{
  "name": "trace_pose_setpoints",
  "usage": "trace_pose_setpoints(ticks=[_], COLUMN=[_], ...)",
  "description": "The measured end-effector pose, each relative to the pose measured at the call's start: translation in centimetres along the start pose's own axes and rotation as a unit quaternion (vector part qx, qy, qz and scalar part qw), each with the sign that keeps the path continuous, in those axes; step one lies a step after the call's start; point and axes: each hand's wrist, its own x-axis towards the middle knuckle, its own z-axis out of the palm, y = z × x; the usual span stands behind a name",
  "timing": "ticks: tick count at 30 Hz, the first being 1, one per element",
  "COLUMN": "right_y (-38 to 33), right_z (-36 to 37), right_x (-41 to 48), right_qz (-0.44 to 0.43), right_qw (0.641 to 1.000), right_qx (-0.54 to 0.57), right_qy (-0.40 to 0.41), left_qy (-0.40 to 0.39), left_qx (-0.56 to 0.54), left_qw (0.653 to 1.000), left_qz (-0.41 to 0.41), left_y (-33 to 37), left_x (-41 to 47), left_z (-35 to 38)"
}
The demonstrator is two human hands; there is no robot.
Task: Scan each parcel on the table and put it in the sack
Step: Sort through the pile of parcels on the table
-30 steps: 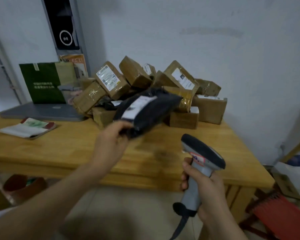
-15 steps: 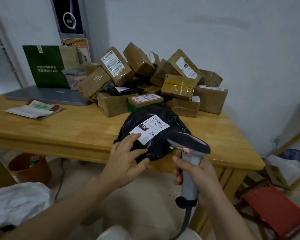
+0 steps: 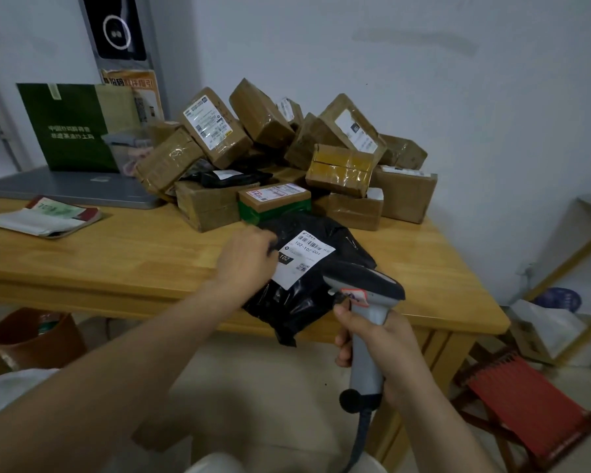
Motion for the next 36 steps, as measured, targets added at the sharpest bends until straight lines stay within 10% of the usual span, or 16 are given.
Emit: trace_pose_setpoints(ticks=[9, 16, 24, 36], right_y=[-0.2, -1.4, -2.4, -3.0], right_z=[-0.9, -0.7, 1.9, 3.2], right_x=[-1.0, -2.3, -3.8, -5.1], right_qz=[0.018, 0.0, -0.009, -0.021], right_qw=[1.0, 0.997, 0.988, 0.984], right_qx=[0.025, 0.077, 0.15, 0.179], right_qy=[0.004, 0.0, -0.022, -0.012], left_qy=[-0.134, -0.096, 0.109, 0.143], left_qx=[-0.268, -0.349, -0.461, -0.473], left_qw=[0.9, 0.875, 0.871, 0.86], left_qz=[-0.315, -0.321, -0.134, -0.125], left_y=[0.3, -0.4, -0.8, -1.1], left_x=[5.6, 5.2, 0.7, -0.8], left_z=[-0.7, -2.3, -6.0, -6.2])
